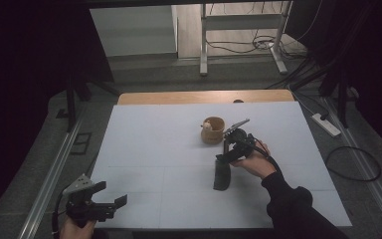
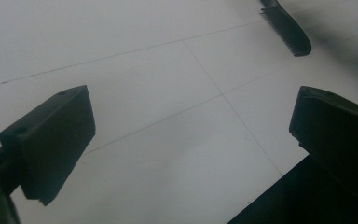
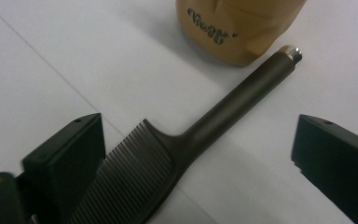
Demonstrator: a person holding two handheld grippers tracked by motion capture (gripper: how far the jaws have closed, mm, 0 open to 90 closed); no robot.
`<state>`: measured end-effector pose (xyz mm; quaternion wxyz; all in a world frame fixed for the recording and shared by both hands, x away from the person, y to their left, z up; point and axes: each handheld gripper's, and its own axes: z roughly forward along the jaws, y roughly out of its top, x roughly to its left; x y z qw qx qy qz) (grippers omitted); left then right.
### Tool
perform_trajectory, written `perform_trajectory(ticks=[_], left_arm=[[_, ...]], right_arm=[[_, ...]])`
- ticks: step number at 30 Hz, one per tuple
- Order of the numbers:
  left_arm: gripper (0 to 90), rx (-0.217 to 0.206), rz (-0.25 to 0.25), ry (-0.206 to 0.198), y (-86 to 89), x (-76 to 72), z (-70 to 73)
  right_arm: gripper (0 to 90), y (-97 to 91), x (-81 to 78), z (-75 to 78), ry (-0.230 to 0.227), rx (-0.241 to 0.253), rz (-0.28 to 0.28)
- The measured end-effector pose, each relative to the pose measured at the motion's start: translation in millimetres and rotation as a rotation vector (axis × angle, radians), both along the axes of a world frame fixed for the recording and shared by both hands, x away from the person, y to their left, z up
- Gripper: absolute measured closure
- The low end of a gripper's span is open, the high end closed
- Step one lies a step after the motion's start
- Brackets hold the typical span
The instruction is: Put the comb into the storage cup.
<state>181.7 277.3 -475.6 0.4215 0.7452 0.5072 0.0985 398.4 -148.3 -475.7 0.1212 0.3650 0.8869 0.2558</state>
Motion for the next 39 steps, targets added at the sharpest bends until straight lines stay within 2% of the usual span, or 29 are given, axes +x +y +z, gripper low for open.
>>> perform_trajectory(ticks=[1,2,4,6,7,8,9,10,12,13,14,15,16,22,29,39], left_arm=[[0.7,-0.002,0.0,0.001,0.1,0.2,-0.1],[0.7,-0.002,0.0,0.001,0.1,0.2,-0.1],[0.7,-0.004,0.0,0.002,0.3,0.3,-0.1],[0.7,-0.005,-0.001,0.002,0.3,0.5,-0.2],[0.7,-0.006,0.0,0.002,0.4,0.5,-0.2],[0.8,-0.007,-0.001,0.003,0.5,0.6,-0.2],[0.7,-0.007,-0.001,0.003,0.5,0.6,-0.2],[0.7,-0.007,-0.001,0.003,0.5,0.6,-0.3],[0.8,-0.007,-0.002,0.004,0.5,0.8,-0.3],[0.8,-0.007,-0.002,0.004,0.5,0.8,-0.3],[0.8,-0.008,-0.001,0.004,0.5,0.8,-0.3],[0.8,-0.008,-0.001,0.004,0.6,0.9,-0.3],[0.8,-0.008,-0.001,0.005,0.6,0.9,-0.3],[0.8,-0.011,0.0,0.007,0.8,1.1,-0.4],[0.8,-0.014,0.0,0.009,1.4,1.3,-0.6],[0.8,-0.018,-0.001,0.011,2.0,1.7,-0.7]], right_arm=[[13.3,0.5,1.1,-0.4,0.001,0.002,0.012],[13.3,0.5,1.1,-0.4,0.001,0.002,0.012],[30.8,2.0,3.3,-1.4,0.007,0.009,0.044],[34.3,2.2,4.3,-1.4,0.01,0.014,0.057],[41.6,2.8,5.1,-1.3,0.007,0.016,0.053],[53.5,3.3,7.2,-0.8,0.012,0.016,0.081],[58.9,3.6,8.3,-0.8,0.002,0.013,0.089],[58.9,3.6,8.3,-0.8,0.002,0.013,0.089],[72.7,4.7,11.3,-1.1,-0.009,0.012,0.107],[72.7,4.7,11.3,-1.1,-0.009,0.012,0.107],[79.7,5.7,13.7,-1.4,-0.012,0.014,0.117],[79.7,5.7,13.7,-1.4,-0.012,0.014,0.117],[86.9,6.5,16.5,-1.5,-0.011,0.02,0.128],[89.6,9.2,24.1,-2.5,0.02,0.049,0.141],[89.5,15.4,28.1,-7.7,-0.028,0.018,0.157],[89.6,14.4,38.9,-21.8,0.021,0.024,0.137]])
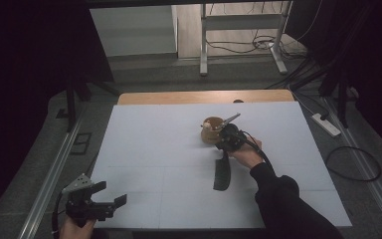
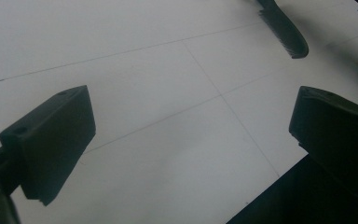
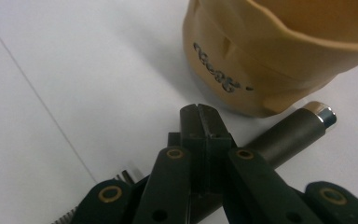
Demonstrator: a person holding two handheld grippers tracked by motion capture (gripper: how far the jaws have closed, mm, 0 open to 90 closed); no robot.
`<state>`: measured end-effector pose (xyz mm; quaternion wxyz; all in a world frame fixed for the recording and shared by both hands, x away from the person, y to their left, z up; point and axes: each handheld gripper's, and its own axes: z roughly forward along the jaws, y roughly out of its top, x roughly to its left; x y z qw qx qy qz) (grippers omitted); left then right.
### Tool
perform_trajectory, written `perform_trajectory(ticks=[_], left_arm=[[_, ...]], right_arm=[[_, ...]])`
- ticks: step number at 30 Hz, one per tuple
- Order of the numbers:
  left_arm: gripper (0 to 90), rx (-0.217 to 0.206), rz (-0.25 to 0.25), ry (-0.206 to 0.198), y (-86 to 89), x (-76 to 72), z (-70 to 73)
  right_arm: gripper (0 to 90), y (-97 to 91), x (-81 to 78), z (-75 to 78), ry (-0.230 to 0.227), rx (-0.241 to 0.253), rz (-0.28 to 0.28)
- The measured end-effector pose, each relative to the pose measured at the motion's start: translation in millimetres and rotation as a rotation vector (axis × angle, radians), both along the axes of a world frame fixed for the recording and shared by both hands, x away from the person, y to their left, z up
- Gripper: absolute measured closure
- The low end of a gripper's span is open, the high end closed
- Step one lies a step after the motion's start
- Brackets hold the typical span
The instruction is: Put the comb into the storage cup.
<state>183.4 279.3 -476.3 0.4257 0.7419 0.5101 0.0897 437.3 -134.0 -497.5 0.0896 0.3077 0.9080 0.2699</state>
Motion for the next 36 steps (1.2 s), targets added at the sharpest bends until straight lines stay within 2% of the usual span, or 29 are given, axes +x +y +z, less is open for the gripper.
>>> perform_trajectory(ticks=[6,19,36], left_arm=[[0.8,-0.002,0.0,0.001,0.1,0.0,-0.1],[0.9,-0.007,0.0,0.001,0.5,0.0,-0.1],[0.9,-0.004,-0.001,0.001,0.2,0.0,0.0]], right_arm=[[89.6,0.0,5.3,-7.7,0.006,-0.021,-0.004],[89.6,-4.0,11.0,-12.0,0.01,-0.038,-0.014],[89.6,-12.6,0.3,-9.2,0.033,-0.07,-0.003]])
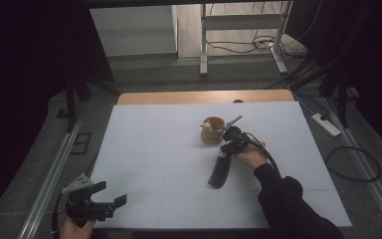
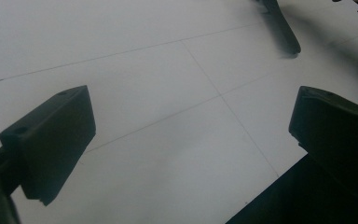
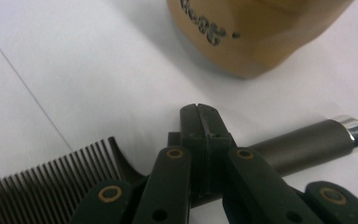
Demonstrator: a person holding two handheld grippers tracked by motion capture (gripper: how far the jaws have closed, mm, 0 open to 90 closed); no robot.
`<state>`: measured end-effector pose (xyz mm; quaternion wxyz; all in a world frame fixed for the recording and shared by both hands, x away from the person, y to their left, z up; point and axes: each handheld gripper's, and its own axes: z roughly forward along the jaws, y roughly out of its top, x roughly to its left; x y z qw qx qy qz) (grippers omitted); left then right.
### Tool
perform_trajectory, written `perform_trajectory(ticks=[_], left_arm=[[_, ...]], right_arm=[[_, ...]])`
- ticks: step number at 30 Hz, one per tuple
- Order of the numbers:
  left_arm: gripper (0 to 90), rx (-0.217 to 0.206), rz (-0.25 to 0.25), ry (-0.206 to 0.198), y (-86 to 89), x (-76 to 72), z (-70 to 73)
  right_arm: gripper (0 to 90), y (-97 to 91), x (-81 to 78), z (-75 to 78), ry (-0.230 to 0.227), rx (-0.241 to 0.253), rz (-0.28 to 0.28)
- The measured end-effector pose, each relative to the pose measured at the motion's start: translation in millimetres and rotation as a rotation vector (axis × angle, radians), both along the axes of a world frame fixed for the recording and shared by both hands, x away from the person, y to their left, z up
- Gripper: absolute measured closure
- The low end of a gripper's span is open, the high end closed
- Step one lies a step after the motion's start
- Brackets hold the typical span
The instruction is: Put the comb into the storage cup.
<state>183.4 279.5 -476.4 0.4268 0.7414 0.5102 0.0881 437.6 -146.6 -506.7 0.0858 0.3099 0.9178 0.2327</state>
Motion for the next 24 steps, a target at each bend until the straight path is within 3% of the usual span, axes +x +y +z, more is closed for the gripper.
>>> perform_trajectory(ticks=[24], left_arm=[[0.9,0.002,-0.002,-0.003,-0.4,-0.3,0.2]], right_arm=[[89.6,-41.6,-19.2,3.0,0.013,-0.014,-0.049]])
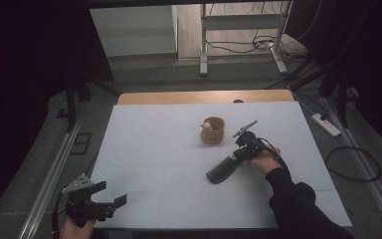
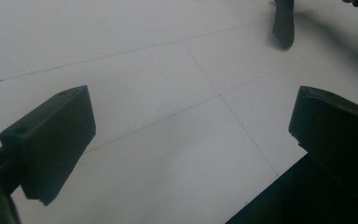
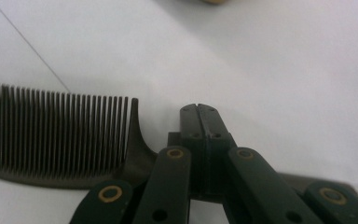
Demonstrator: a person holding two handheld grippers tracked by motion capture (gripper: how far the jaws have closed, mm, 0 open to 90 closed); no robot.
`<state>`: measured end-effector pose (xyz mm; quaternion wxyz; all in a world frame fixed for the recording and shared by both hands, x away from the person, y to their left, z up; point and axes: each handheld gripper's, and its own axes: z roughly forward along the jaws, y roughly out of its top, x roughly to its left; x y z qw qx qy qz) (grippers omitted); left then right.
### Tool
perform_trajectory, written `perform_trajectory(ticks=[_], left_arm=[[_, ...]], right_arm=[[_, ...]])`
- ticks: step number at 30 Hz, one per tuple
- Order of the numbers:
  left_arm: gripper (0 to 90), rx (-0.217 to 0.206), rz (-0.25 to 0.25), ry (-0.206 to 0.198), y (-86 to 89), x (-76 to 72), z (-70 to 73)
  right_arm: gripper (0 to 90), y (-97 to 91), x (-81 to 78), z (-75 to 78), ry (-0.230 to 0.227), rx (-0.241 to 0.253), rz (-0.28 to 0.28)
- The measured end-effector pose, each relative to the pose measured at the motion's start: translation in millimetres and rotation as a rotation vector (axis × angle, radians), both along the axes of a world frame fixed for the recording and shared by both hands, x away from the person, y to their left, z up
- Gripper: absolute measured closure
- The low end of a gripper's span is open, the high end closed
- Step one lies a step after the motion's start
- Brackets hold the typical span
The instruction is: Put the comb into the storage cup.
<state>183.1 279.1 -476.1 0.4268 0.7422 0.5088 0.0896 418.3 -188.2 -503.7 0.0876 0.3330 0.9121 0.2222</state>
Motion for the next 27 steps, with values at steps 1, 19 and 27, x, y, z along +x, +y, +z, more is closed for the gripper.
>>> perform_trajectory(ticks=[1,19,27], left_arm=[[0.9,-0.001,-0.001,0.0,-0.1,0.0,0.0],[1.0,0.003,-0.003,0.002,-0.7,0.2,0.2],[1.0,0.003,-0.003,0.002,-0.7,0.1,0.2]], right_arm=[[89.6,-2.3,-1.1,0.0,0.001,0.003,-0.001],[89.6,-46.4,-31.2,2.1,0.012,0.011,-0.058],[89.6,-57.9,-47.2,2.8,0.011,0.006,-0.074]])
